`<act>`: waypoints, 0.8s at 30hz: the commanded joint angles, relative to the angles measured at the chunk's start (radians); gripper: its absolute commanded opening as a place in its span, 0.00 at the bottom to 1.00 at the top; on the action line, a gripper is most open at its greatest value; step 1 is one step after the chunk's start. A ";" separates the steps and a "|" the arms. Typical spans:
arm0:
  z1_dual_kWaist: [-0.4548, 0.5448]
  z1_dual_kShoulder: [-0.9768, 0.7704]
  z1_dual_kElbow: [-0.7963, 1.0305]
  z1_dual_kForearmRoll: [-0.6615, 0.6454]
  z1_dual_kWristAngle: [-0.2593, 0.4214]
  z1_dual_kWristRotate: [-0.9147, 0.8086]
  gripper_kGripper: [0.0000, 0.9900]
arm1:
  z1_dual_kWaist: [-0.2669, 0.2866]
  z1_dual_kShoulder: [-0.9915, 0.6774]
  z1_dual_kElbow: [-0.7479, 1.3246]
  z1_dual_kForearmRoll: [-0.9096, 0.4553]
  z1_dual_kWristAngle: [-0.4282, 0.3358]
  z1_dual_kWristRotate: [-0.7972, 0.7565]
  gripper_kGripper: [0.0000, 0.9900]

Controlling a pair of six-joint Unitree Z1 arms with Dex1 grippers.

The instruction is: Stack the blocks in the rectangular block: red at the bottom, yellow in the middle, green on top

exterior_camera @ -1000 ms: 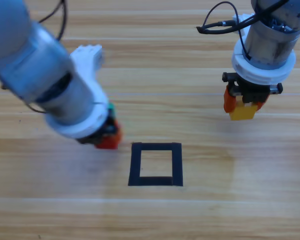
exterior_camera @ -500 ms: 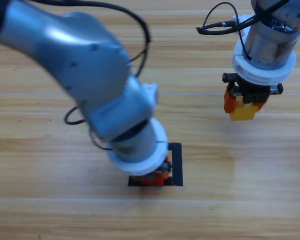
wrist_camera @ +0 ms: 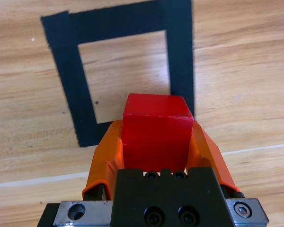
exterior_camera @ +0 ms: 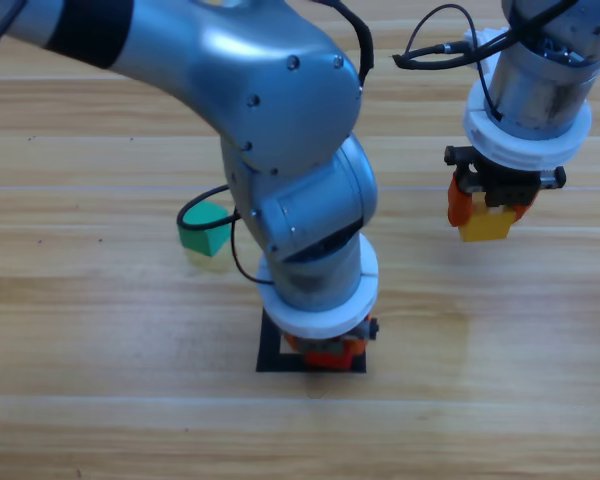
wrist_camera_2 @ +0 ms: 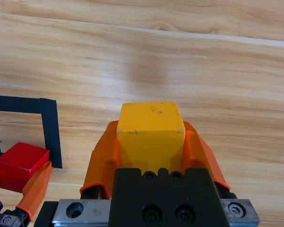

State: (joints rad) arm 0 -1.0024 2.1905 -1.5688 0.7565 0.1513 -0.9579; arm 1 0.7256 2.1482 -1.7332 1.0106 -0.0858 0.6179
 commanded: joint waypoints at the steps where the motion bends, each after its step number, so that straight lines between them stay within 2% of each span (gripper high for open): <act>1: -0.010 0.048 -0.030 0.049 0.016 -0.004 0.19 | 0.031 -0.019 -0.011 0.016 -0.003 -0.010 0.00; 24: 0.010 0.035 -0.043 0.067 0.057 -0.194 0.19 | 0.031 -0.014 -0.022 0.016 0.008 -0.017 0.00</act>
State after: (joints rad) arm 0 -1.0012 2.1958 -1.6101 0.8162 0.1942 -1.1472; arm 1 0.7256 2.1482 -1.7495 1.0106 -0.0849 0.6100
